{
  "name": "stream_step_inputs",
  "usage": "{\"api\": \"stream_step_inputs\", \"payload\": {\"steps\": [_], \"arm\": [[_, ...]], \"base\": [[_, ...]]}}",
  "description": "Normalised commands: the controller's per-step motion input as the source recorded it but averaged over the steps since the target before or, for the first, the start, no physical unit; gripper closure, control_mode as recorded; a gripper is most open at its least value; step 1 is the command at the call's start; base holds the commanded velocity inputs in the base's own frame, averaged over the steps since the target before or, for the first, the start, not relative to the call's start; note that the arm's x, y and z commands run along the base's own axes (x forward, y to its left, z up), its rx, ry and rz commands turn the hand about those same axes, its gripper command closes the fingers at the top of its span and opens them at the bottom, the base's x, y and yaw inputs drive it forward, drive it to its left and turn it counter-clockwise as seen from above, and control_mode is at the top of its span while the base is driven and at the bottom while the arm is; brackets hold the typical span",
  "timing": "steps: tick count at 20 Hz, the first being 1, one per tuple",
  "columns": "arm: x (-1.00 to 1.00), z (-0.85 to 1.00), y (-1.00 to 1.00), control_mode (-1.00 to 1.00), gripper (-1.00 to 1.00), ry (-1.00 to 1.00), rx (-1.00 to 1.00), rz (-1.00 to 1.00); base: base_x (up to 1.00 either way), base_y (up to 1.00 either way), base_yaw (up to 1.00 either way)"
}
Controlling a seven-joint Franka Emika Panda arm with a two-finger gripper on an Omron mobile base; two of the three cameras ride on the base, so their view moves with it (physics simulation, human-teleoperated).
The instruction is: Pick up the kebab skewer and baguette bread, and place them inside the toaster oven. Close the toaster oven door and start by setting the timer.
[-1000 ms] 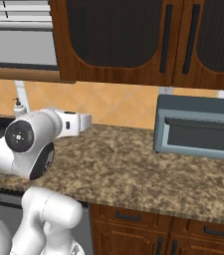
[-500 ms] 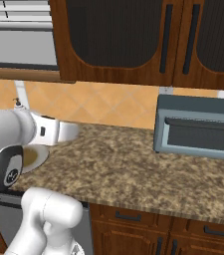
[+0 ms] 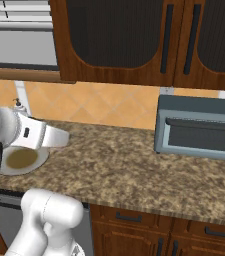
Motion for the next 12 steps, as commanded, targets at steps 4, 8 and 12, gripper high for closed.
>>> {"api": "stream_step_inputs", "payload": {"steps": [4, 8, 12], "arm": [[0.10, 0.00, 0.12, -1.00, -1.00, 0.27, 0.00, 0.12], [0.00, -0.15, 0.22, -1.00, -1.00, 0.22, 0.00, 0.10], [0.00, -0.20, 0.07, -1.00, -1.00, 0.09, 0.03, 0.03]], "base": [[0.00, 0.00, 0.00], [0.00, 0.00, 0.00], [0.00, 0.00, 0.00]]}}
